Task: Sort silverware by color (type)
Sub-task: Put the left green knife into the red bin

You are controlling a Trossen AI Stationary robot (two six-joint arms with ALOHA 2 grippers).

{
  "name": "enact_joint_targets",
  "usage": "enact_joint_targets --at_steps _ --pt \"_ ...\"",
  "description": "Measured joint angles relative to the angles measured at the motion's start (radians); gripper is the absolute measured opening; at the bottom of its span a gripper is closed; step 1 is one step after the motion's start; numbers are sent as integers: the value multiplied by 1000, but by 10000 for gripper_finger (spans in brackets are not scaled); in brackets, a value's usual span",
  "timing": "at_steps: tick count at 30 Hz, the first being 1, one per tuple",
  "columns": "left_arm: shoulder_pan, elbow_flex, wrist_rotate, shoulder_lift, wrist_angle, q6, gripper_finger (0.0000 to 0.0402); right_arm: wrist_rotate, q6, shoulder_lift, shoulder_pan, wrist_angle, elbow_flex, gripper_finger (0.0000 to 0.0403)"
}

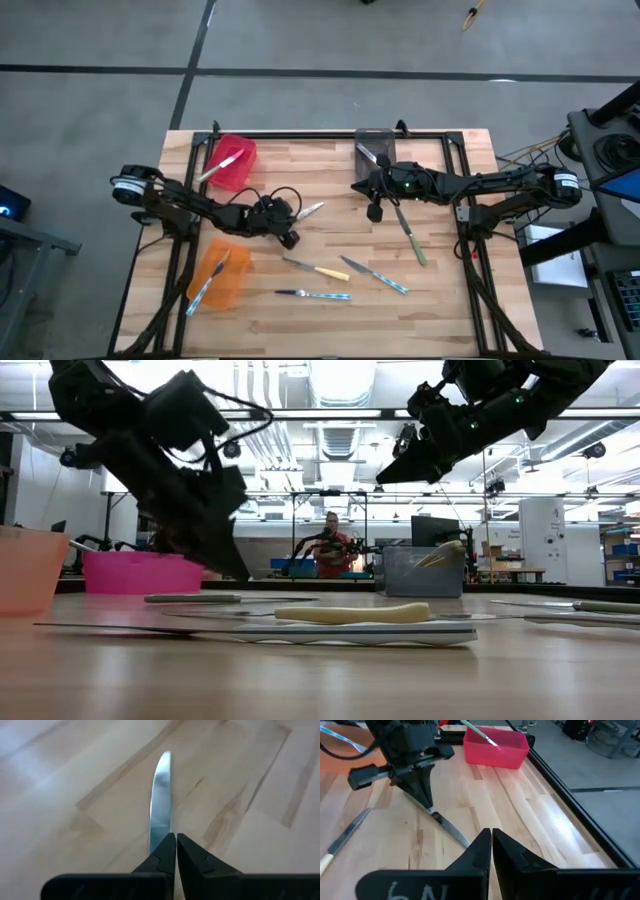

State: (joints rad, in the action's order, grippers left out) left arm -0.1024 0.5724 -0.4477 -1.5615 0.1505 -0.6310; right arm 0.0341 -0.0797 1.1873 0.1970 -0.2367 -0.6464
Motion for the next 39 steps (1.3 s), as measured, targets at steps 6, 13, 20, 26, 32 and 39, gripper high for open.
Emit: enact_joint_targets --at_steps 6,13,20,26,32,39 --pt "0 -2 61 131 -97 166 1 0 91 0 0 1 0 8" --pt "0 -26 84 240 -171 293 0 -7 229 0 -14 15 0 8" --pt "0 -27 121 239 -199 341 0 -2 317 18 -54 19 -30 8" --pt "0 -27 126 244 -264 390 0 71 318 90 -79 29 -93 8" --pt "-3 -26 153 254 -344 446 0 72 354 195 -79 96 -184 8" --pt "-3 -33 224 255 -349 504 0 72 376 347 -79 274 -351 8"
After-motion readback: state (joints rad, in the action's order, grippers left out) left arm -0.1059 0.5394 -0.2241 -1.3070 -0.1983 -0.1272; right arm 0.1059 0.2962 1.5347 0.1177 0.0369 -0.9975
